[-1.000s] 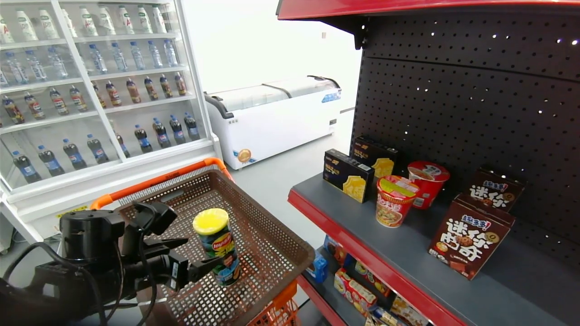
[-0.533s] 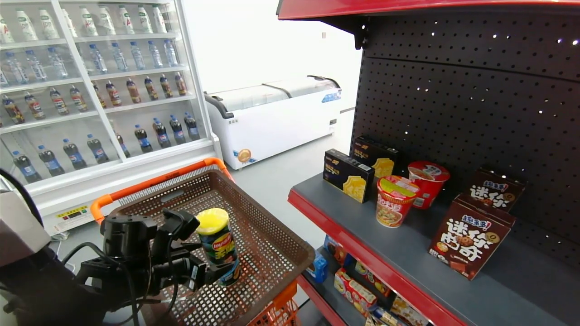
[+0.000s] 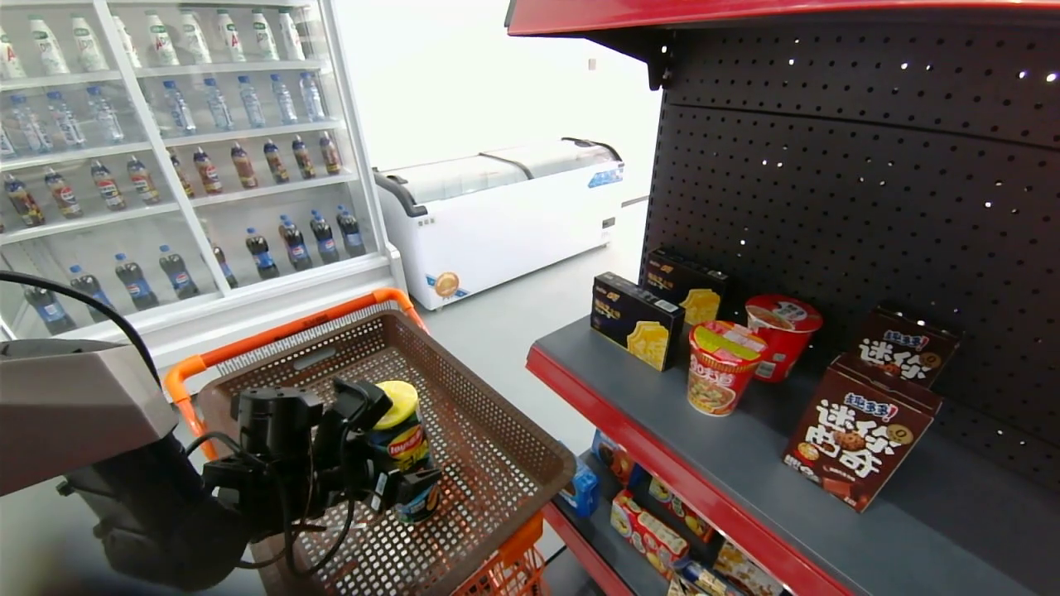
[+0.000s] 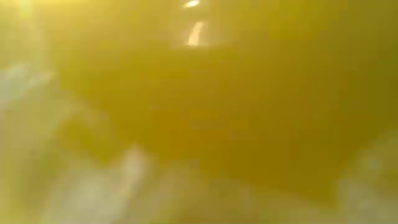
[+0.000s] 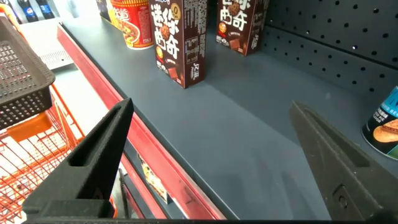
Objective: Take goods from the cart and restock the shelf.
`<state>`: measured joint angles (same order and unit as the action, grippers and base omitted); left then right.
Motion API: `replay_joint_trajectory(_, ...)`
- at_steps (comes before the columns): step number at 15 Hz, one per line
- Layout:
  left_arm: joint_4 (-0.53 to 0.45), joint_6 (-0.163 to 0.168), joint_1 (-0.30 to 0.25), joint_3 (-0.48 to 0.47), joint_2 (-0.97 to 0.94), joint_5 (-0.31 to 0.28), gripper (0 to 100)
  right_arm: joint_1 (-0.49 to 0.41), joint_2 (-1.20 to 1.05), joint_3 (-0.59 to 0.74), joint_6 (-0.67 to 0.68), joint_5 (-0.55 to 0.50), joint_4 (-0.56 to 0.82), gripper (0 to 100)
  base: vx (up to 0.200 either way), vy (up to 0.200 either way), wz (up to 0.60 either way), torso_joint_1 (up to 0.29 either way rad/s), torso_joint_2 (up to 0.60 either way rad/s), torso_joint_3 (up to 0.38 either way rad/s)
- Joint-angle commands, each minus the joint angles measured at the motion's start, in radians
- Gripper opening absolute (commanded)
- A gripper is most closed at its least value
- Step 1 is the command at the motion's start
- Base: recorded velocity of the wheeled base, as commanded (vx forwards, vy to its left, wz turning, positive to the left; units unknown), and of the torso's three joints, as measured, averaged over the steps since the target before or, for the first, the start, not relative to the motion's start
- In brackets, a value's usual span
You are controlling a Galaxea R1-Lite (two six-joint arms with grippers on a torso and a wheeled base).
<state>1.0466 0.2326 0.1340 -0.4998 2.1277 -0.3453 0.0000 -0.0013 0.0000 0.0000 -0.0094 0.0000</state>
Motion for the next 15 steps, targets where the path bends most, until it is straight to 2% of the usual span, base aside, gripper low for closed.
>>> replay_joint_trajectory(1, -0.002, -0.009, 0.012, -0.037, 0.018, 0.0, 100, 0.0, 0.001, 0.0, 0.0, 0.0, 0.0, 100, 0.0, 0.0, 0.0, 0.0, 0.0, 0.0)
replay_joint_trajectory(3, -0.003, -0.013, 0.025, -0.06, 0.023, 0.0, 100, 0.0, 0.001, 0.0, 0.0, 0.0, 0.0, 100, 0.0, 0.0, 0.0, 0.0, 0.0, 0.0)
replay_joint_trajectory(5, -0.002, -0.039, 0.044, -0.072, 0.026, 0.0, 100, 0.0, 0.001, 0.0, 0.0, 0.0, 0.0, 100, 0.0, 0.0, 0.0, 0.0, 0.0, 0.0)
replay_joint_trajectory(6, -0.003, -0.048, 0.052, -0.089, 0.028, 0.008, 0, 0.0, 0.001, 0.0, 0.0, 0.0, 0.0, 100, 0.0, 0.0, 0.0, 0.0, 0.0, 0.0)
replay_joint_trajectory(9, 0.006, -0.045, 0.042, -0.071, -0.003, 0.049, 0, 0.0, 0.001, 0.0, 0.0, 0.0, 0.0, 100, 0.0, 0.0, 0.0, 0.0, 0.0, 0.0)
replay_joint_trajectory(10, 0.0, -0.05, 0.044, -0.063, -0.052, 0.089, 0, 0.0, 0.001, 0.0, 0.0, 0.0, 0.0, 100, 0.0, 0.0, 0.0, 0.0, 0.0, 0.0)
replay_joint_trajectory(11, -0.002, -0.064, 0.042, -0.049, -0.109, 0.131, 0, 0.0, 0.001, 0.0, 0.0, 0.0, 0.0, 100, 0.0, 0.0, 0.0, 0.0, 0.0, 0.0)
replay_joint_trajectory(13, -0.008, -0.131, 0.03, -0.022, -0.25, 0.157, 0, 0.0, 0.001, 0.0, 0.0, 0.0, 0.0, 100, 0.0, 0.0, 0.0, 0.0, 0.0, 0.0)
replay_joint_trajectory(15, -0.108, -0.15, 0.029, -0.006, -0.426, 0.158, 0, 0.0, 0.001, 0.0, 0.0, 0.0, 0.0, 100, 0.0, 0.0, 0.0, 0.0, 0.0, 0.0)
